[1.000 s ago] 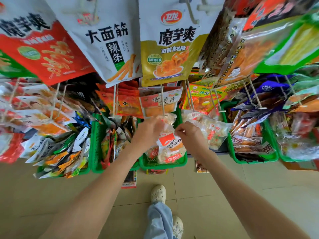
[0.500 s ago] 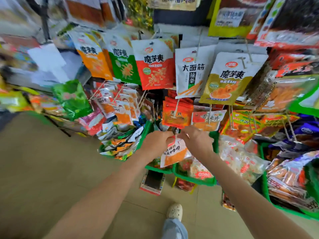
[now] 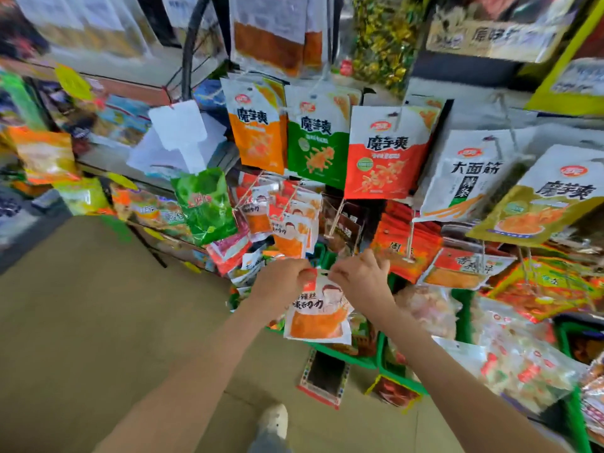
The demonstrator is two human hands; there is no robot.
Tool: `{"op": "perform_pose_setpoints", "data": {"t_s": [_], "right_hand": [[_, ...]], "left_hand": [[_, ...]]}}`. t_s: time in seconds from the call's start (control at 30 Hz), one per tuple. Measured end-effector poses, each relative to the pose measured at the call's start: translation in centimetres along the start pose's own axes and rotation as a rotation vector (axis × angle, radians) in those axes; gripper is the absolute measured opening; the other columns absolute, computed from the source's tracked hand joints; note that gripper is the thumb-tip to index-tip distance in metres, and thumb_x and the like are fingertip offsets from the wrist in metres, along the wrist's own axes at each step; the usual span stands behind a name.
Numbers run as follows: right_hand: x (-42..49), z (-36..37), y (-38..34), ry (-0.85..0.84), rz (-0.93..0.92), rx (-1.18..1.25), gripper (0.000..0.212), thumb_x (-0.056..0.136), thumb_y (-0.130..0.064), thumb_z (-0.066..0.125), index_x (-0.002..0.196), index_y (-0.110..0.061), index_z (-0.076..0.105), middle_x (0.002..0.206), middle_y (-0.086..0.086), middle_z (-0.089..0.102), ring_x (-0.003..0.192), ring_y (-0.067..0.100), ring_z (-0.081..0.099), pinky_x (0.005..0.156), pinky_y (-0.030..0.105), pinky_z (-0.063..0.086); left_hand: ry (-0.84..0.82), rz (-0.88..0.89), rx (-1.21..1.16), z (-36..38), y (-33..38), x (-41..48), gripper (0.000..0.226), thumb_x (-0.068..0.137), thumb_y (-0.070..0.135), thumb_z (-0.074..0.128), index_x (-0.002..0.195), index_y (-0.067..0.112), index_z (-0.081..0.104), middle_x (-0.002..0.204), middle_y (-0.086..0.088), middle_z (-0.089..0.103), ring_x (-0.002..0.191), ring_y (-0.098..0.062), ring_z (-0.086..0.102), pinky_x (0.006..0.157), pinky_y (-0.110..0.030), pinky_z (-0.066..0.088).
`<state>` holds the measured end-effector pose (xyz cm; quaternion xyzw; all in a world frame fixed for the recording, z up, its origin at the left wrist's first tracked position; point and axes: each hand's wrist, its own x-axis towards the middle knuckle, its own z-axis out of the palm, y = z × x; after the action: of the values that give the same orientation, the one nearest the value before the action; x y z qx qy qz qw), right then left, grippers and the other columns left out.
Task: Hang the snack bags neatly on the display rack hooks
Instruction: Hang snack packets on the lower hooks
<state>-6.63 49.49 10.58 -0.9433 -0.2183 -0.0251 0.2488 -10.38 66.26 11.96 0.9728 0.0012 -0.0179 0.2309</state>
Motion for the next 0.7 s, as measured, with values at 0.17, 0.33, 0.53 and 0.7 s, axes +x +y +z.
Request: {"op": "perform_pose_setpoints", "data": {"t_s": [0.17, 0.33, 0.53, 0.7], "right_hand": [[6.5, 7.1, -1.9, -0.071, 0.194, 0.002, 0.020, 0.091, -0.031, 0.053, 0.084, -0.024, 0.070, 0.088, -0.009, 0.065, 0.108, 0.015, 0.039, 0.084, 0.032, 0.010], [12.8, 13.4, -4.0, -0.142, 0.327, 0.109, 0.020, 0.093, -0.029, 0.052, 0.088, -0.018, 0.068, 0.081, -0.008, 0.061, 0.096, 0.014, 0.046, 0.090, 0.031, 0.013], [16.4, 18.9, -5.6, -0.150, 0.391, 0.247, 0.028, 0.095, -0.019, 0.048, 0.071, -0.005, 0.055, 0.062, 0.012, 0.055, 0.059, 0.030, 0.052, 0.049, 0.032, 0.030], [18.7, 21.7, -7.7, -0.174, 0.340, 0.151, 0.025, 0.096, -0.020, 0.042, 0.080, -0.010, 0.058, 0.073, 0.006, 0.056, 0.067, 0.026, 0.052, 0.054, 0.036, 0.045]], "left_hand": [[-0.075, -0.008, -0.040, 0.9, -8.7, 5.1, 0.026, 0.096, 0.034, 0.047, 0.108, 0.022, 0.066, 0.096, -0.002, 0.069, 0.090, -0.024, 0.063, 0.069, -0.036, 0.050], [-0.029, -0.070, -0.091, 1.7, -16.4, 9.7, 0.021, 0.093, 0.031, 0.051, 0.104, 0.022, 0.067, 0.090, -0.002, 0.070, 0.085, -0.022, 0.064, 0.070, -0.038, 0.050], [0.176, -0.047, 0.113, 2.1, -22.6, 12.5, 0.046, 0.070, 0.007, 0.073, 0.114, 0.004, 0.060, 0.105, -0.015, 0.064, 0.090, -0.034, 0.062, 0.074, -0.042, 0.053], [-0.019, 0.106, 0.432, 2.5, -25.8, 14.6, 0.066, 0.069, 0.005, 0.068, 0.131, -0.001, 0.048, 0.132, -0.020, 0.051, 0.120, -0.034, 0.051, 0.105, -0.043, 0.036]]}}
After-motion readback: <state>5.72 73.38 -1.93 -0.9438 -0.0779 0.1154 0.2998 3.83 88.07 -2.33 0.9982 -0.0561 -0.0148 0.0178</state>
